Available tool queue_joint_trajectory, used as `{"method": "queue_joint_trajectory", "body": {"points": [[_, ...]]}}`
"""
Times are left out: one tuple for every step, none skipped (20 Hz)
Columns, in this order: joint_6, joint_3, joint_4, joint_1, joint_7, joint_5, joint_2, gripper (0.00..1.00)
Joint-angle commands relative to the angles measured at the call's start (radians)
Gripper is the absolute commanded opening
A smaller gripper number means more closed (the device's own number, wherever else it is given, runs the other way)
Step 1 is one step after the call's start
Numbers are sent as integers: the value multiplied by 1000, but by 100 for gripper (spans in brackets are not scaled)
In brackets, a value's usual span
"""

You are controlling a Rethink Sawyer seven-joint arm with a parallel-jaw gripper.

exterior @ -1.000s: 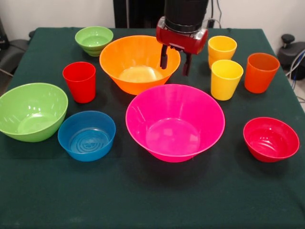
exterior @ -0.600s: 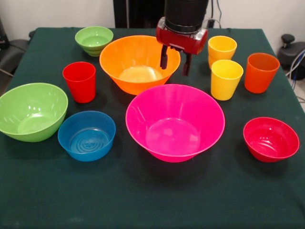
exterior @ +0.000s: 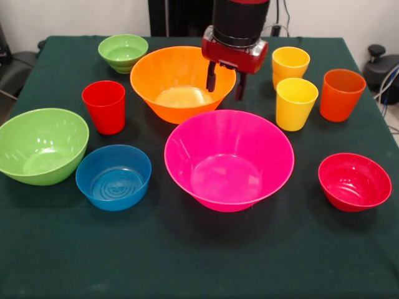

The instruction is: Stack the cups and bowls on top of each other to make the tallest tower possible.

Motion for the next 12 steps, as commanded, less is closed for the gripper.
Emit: {"method": "queue_joint_trajectory", "body": {"points": [[-127,8,-16,6,-2,-88,111,100],[-122,9,-18,5,-4,-85,115,100],[-117,10,-21,4,-6,-82,119,100],[-113,10,-23,3,-9,-78,123,100],[-117,11,-25,4,-7,-76,133,100],[-114,10,-29,5,-8,-74,136,100],[-111,9,-32,6,-10,-73,140,100],[-107,7,-34,8,-9,-70,141,100],[-103,5,-35,9,-7,-67,142,100],[-99,3,-37,11,-6,-64,143,100],[-94,1,-38,13,-5,-60,143,100],[-84,2,-34,9,-5,-54,139,100]]}}
